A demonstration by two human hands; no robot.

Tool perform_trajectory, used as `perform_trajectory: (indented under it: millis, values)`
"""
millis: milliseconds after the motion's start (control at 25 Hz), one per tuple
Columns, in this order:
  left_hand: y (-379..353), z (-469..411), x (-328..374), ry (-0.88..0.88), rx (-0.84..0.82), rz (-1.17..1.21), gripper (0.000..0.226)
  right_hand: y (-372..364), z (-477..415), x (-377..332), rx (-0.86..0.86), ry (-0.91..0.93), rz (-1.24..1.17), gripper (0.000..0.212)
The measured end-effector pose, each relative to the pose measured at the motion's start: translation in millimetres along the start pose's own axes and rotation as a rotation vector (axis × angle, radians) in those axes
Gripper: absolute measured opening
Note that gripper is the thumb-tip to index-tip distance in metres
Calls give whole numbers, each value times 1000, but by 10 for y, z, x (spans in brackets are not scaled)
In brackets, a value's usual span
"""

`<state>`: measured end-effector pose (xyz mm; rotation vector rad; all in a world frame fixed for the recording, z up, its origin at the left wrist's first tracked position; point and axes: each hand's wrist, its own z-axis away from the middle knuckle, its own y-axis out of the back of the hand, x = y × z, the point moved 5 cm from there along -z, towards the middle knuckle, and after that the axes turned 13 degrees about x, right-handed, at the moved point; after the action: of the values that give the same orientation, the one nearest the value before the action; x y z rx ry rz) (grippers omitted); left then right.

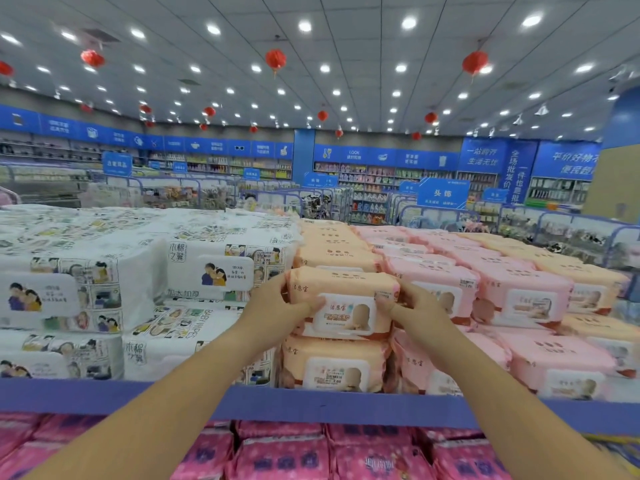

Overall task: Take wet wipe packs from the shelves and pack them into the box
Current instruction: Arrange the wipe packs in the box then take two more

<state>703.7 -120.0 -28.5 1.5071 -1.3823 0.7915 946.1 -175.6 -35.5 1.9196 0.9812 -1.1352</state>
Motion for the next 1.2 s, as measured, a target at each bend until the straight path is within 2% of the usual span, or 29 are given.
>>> perform_trajectory:
  millis: [80, 240, 280, 360, 400, 440, 520, 560, 640, 760, 840, 960, 1120, 1200]
  values:
    - [17, 47, 28, 26, 4, 40, 28, 5, 65, -41, -8, -5, 6, 31]
    - [29, 287, 162, 44, 47, 50, 32, 123, 277, -172, 59, -13, 68, 11]
    - [43, 373, 201, 63, 83, 48, 34, 156, 329, -181, 68, -9, 89, 14]
    - [69, 618, 287, 62, 147, -3, 42, 243, 480, -186, 71, 21, 144, 42]
    - [68, 733, 285, 71, 170, -8, 55, 280, 570, -171, 60, 39, 178, 50]
    - [72, 878, 311, 70, 202, -13, 61, 305, 675, -154, 35, 66, 204, 52]
    - [72, 1199, 300, 98, 225, 6, 54, 297, 929, -133, -47, 139, 249, 48]
    - [84, 1347, 225, 137, 219, 3, 62, 271, 1056, -106, -81, 171, 279, 50]
    - [136, 1700, 65, 211, 223, -44, 70, 182, 1327, -34, -140, 197, 304, 63]
    - [346, 2355, -135, 226, 237, -109, 56, -78, 1806, 124, -246, 145, 270, 67]
    - [605, 2814, -295, 271, 248, -150, 60, -328, 2183, 169, -309, 122, 240, 63]
    - [1109, 3443, -500, 339, 246, -174, 85, -786, 2771, 185, -385, 85, 223, 58]
    - [2267, 4450, -803, 413, 337, -275, 87, -1756, 3858, 115, -542, -2, 185, 62]
    - [2961, 4980, -950, 464, 402, -311, 100, -2321, 4431, 22, -582, -56, 179, 62]
